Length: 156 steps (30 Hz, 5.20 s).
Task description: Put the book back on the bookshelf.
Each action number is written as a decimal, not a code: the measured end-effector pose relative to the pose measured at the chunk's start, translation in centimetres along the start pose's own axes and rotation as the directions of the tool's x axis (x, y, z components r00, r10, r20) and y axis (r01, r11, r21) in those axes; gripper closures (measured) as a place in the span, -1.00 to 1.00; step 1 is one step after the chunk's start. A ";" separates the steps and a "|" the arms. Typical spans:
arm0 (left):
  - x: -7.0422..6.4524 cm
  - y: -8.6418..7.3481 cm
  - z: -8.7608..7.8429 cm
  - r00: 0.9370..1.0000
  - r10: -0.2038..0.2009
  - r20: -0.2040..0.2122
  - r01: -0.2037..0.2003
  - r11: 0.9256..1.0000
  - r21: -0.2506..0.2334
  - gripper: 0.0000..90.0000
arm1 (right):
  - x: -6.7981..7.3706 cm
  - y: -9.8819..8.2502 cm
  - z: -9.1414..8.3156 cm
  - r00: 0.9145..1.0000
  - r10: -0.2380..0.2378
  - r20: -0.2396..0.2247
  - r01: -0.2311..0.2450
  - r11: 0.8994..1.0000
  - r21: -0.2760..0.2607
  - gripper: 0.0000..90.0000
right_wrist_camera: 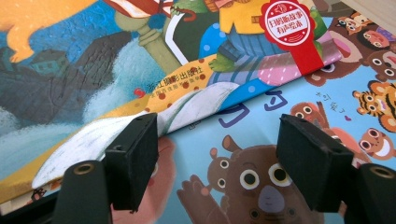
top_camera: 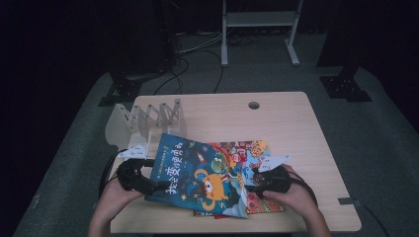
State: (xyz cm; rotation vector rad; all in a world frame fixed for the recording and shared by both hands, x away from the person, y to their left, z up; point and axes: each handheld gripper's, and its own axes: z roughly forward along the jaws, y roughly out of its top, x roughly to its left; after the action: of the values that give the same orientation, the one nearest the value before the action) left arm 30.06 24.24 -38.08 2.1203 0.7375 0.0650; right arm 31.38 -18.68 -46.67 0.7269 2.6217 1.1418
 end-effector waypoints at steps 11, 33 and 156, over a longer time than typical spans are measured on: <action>-0.9 1.9 -0.7 0.999 0.044 0.004 -0.044 0.999 -0.012 -1.00 | 0.2 0.0 0.0 1.000 -0.001 -0.005 0.001 1.000 -0.001 -0.35; -0.1 7.3 -2.5 0.996 0.089 -0.009 -0.088 0.996 0.026 -0.20 | 1.7 0.3 0.2 0.999 -0.023 -0.025 0.023 1.000 0.007 -0.25; 2.7 13.9 -19.3 0.979 -0.059 -0.197 0.087 0.986 0.141 0.83 | -8.4 -7.4 -2.8 0.742 0.461 0.487 -0.443 0.882 -0.161 -0.54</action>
State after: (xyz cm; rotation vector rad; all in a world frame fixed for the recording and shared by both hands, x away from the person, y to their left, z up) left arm 33.20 33.34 -16.11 2.2479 0.9605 0.1826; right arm 34.97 -29.00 -50.30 1.4919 2.0145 0.9132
